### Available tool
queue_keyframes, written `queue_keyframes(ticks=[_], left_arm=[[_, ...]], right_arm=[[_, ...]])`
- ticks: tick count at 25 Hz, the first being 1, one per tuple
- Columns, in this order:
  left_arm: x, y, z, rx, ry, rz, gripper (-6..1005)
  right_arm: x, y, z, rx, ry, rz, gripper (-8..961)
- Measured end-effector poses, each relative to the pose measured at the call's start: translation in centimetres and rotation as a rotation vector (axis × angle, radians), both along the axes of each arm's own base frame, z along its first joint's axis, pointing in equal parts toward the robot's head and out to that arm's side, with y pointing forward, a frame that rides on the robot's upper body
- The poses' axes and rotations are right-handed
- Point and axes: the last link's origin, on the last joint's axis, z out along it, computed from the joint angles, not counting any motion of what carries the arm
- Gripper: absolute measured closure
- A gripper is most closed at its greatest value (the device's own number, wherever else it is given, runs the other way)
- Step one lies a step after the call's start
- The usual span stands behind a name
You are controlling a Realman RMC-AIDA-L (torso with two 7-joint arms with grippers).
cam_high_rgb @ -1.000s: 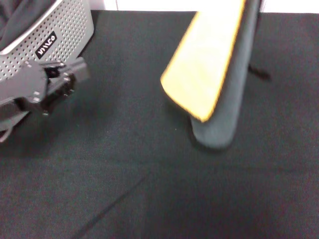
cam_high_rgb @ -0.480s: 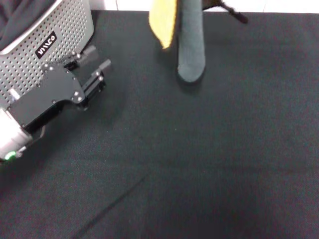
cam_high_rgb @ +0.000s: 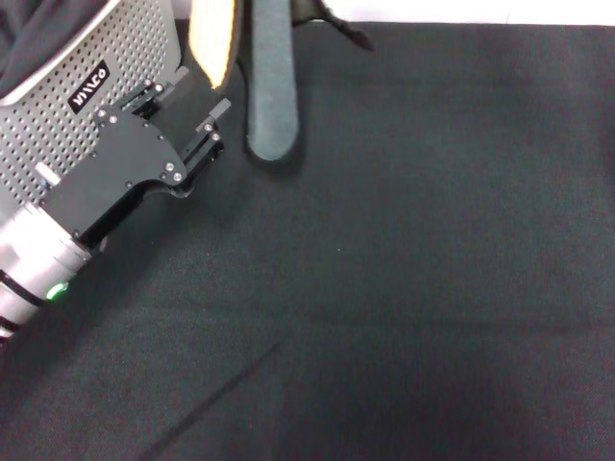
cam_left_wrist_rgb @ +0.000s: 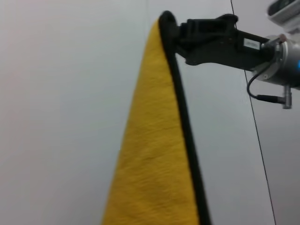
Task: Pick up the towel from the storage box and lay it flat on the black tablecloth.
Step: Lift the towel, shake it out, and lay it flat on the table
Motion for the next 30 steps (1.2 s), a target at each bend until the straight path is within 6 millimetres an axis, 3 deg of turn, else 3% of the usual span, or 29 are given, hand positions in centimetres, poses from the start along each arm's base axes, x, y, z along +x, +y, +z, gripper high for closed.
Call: queue_keyframes(ticks=[9,29,30], left_arm=[[0.4,0.1,-0.6,0.027,-0.009,0.005,484],[0.1,0.3,-1.4,0.053,-0.006,0.064,499],[0.1,0.3,-1.4,0.055,-0.01,0.067,534]], right_arm=[[-1.2,-0.1,-1.9,-0.018,-0.026,0.009,938],[-1.8,-0.7,-1.8,-0.051,0.001,0.032,938],[-1.8,-0.8,-1.8,-0.055,0.003,0.033,938]])
